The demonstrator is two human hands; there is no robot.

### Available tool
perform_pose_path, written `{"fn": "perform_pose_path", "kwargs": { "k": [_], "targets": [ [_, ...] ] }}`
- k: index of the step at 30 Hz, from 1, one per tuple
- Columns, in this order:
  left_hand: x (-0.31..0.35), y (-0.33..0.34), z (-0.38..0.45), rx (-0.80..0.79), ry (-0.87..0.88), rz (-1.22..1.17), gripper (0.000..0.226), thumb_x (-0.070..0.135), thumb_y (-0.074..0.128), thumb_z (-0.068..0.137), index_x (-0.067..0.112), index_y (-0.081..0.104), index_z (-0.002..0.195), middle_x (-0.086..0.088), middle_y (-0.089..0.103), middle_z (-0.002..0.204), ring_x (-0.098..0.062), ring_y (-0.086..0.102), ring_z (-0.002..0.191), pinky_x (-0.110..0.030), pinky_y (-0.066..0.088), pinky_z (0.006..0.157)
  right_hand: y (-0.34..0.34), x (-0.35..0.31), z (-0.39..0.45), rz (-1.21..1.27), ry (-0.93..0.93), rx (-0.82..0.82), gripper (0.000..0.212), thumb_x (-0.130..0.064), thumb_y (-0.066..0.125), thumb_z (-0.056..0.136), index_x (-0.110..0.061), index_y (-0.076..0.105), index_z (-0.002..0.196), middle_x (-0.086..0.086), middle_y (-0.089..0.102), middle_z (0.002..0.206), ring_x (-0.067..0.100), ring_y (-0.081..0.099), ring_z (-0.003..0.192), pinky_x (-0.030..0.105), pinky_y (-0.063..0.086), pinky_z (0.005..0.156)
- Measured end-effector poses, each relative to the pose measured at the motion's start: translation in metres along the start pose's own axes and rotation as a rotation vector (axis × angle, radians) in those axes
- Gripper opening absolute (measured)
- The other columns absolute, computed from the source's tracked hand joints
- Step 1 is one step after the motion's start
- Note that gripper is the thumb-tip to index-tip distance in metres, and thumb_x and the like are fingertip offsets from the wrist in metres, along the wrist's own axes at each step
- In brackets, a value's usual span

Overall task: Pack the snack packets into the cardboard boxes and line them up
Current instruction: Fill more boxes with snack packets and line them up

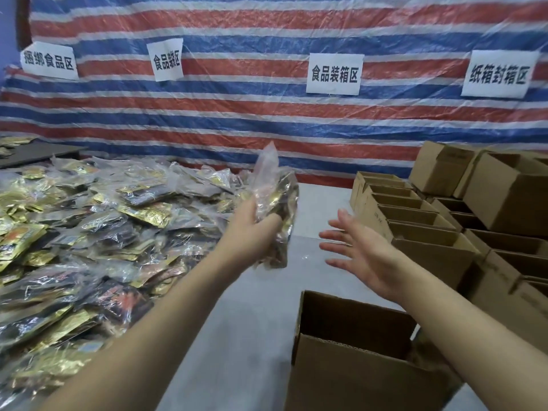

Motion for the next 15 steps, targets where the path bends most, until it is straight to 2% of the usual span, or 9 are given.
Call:
{"fn": "perform_pose_path", "kwargs": {
  "k": [2, 4, 6, 8, 10, 12, 14, 15],
  "targets": [
    [0.021, 0.038, 0.002, -0.102, 0.059, -0.044, 0.034, 0.013, 0.051, 0.086, 0.042, 0.054, 0.102, -0.001, 0.066, 0.096, -0.004, 0.067, 0.071, -0.019, 0.054, 0.053, 0.005, -0.012, -0.001, 0.225, -0.003, -0.116, 0.076, -0.067, 0.059, 0.079, -0.027, 0.044, 0.142, 0.007, 0.057, 0.139, 0.029, 0.056, 0.127, 0.051, 0.045, 0.108],
    [0.035, 0.071, 0.002, -0.185, 0.107, -0.047, 0.030, 0.011, 0.052, 0.086, 0.037, 0.055, 0.100, -0.005, 0.065, 0.098, -0.012, 0.069, 0.079, -0.034, 0.062, 0.065, 0.004, -0.023, -0.004, 0.362, -0.053, -0.160, 0.074, -0.066, 0.060, 0.084, -0.024, 0.051, 0.144, 0.011, 0.060, 0.140, 0.034, 0.057, 0.129, 0.059, 0.041, 0.110],
    [0.042, 0.096, -0.002, -0.235, 0.183, -0.069, 0.022, 0.008, 0.052, 0.084, 0.027, 0.056, 0.095, -0.005, 0.061, 0.091, -0.004, 0.065, 0.073, -0.029, 0.060, 0.064, -0.005, -0.025, -0.007, 0.484, -0.058, -0.094, 0.066, -0.060, 0.066, 0.084, -0.021, 0.060, 0.136, 0.014, 0.066, 0.132, 0.035, 0.063, 0.123, 0.059, 0.041, 0.110],
    [0.041, 0.110, -0.004, -0.226, 0.211, -0.020, 0.017, 0.016, 0.053, 0.084, 0.031, 0.053, 0.091, 0.001, 0.058, 0.090, 0.004, 0.061, 0.076, -0.021, 0.054, 0.060, -0.018, -0.022, -0.011, 0.526, -0.063, -0.027, 0.054, -0.049, 0.072, 0.082, -0.015, 0.071, 0.124, 0.017, 0.068, 0.127, 0.035, 0.066, 0.118, 0.056, 0.042, 0.111],
    [0.038, 0.119, -0.003, -0.235, 0.269, 0.158, 0.010, 0.029, 0.049, 0.083, 0.032, 0.052, 0.092, 0.001, 0.058, 0.094, -0.008, 0.061, 0.086, -0.035, 0.054, 0.074, -0.026, -0.017, -0.017, 0.522, -0.055, -0.010, 0.052, -0.042, 0.074, 0.081, -0.009, 0.072, 0.121, 0.021, 0.067, 0.127, 0.036, 0.065, 0.118, 0.054, 0.045, 0.109],
    [0.038, 0.127, -0.002, -0.233, 0.363, 0.425, 0.016, 0.040, 0.040, 0.081, 0.032, 0.050, 0.090, 0.006, 0.057, 0.092, -0.019, 0.054, 0.094, -0.046, 0.048, 0.087, -0.032, -0.013, -0.021, 0.481, -0.040, -0.005, 0.056, -0.039, 0.073, 0.083, -0.007, 0.065, 0.129, 0.022, 0.066, 0.128, 0.036, 0.065, 0.118, 0.051, 0.049, 0.104],
    [0.039, 0.132, -0.002, -0.216, 0.396, 0.587, 0.025, 0.046, 0.035, 0.082, 0.034, 0.053, 0.094, 0.010, 0.057, 0.095, -0.018, 0.049, 0.101, -0.047, 0.042, 0.096, -0.036, -0.011, -0.024, 0.413, -0.021, 0.008, 0.057, -0.036, 0.071, 0.084, -0.006, 0.063, 0.131, 0.021, 0.068, 0.125, 0.034, 0.067, 0.116, 0.048, 0.052, 0.097],
    [0.038, 0.132, -0.001, -0.230, 0.388, 0.591, 0.030, 0.048, 0.035, 0.084, 0.033, 0.056, 0.101, 0.010, 0.060, 0.101, -0.017, 0.050, 0.106, -0.045, 0.041, 0.099, -0.038, -0.010, -0.024, 0.377, -0.014, 0.020, 0.052, -0.035, 0.070, 0.084, -0.007, 0.066, 0.128, 0.020, 0.069, 0.123, 0.033, 0.068, 0.113, 0.046, 0.054, 0.092]
  ]
}}
Point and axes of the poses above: each hand's wrist, its own z-axis towards the middle knuckle, its own y-axis out of the palm, x = y × z, the point moved 5 cm from there along z, towards the middle knuckle
